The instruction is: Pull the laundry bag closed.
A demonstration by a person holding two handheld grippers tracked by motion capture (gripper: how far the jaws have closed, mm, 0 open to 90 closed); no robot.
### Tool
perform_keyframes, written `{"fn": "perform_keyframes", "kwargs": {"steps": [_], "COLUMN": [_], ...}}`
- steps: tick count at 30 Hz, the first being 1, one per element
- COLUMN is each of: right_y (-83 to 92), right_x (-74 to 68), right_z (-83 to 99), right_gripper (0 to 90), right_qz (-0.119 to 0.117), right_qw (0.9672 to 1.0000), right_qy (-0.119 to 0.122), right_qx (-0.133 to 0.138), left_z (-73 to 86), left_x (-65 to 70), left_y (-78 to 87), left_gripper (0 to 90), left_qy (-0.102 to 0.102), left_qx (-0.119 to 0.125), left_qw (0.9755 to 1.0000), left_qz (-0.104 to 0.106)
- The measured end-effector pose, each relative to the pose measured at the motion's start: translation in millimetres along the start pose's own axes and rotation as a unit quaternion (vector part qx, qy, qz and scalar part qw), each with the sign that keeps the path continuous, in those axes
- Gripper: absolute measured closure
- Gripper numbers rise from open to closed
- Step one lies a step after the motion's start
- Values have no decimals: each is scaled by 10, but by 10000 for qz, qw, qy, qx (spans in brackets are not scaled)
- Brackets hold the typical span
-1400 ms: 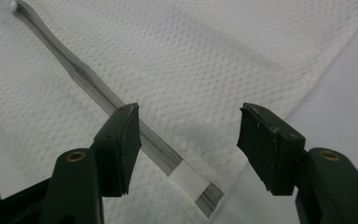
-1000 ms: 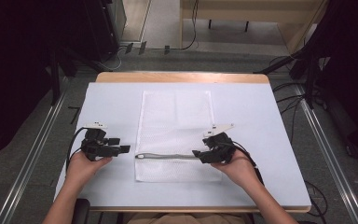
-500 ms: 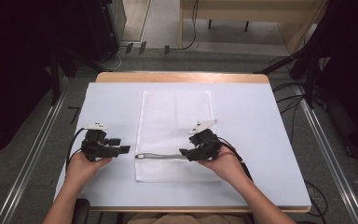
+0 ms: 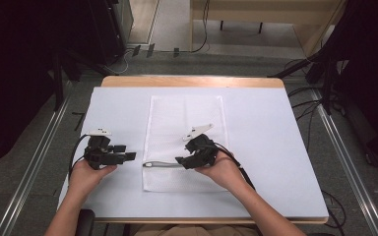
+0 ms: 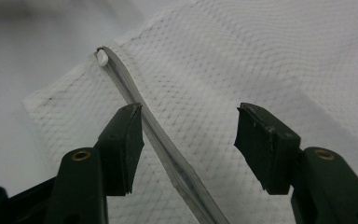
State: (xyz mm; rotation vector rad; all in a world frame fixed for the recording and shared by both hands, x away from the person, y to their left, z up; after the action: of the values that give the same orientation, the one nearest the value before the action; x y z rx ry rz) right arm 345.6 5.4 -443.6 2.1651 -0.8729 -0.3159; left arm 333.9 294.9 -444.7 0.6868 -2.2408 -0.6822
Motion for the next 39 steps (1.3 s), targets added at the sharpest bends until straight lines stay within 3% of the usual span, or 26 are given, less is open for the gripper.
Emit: {"fn": "perform_keyframes", "kwargs": {"steps": [14,24,28,32,35,39], "right_y": [-167,-329,-381,-430,-475,-534], "right_x": [-215,-425,-477,-550,-581,-622], "right_z": [-93,-114,-111,-126,-134,-136], "right_gripper": [520,633,658,739,747,739], "right_qz": [-287,-674,-744,-769,-774,-791], "right_qw": [9996,9976,9971,9970,9970,9969], "right_qy": [-36,-127,-127,-7,-55,-28], "right_qx": [1,-11,-87,21,7,-38], "left_z": [4,2,-7,-5,-2,0], "left_x": [-2,7,9,-12,-27,-21], "left_y": [-9,11,22,33,27,24], "left_gripper": [384,487,494,466,454,455], "left_qy": [31,-45,65,67,168,126], "left_qx": [-41,102,127,117,86,52], "left_qw": [10000,9999,9999,9998,9998,9999], "left_qz": [26,16,-29,-119,-91,-82]}}
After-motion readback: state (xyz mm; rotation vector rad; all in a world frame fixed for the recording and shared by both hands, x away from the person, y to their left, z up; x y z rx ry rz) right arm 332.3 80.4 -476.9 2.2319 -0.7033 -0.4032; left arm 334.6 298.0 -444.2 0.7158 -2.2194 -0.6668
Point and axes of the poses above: each handheld gripper's, and its own axes: y roughly backward along the jaws, z roughly out of its underside, x roughly to its right, the point moved 3 cm from there along -y, roughly forward along the jaws, and after that the axes turned 13 degrees about z, right-handed, at the moved point
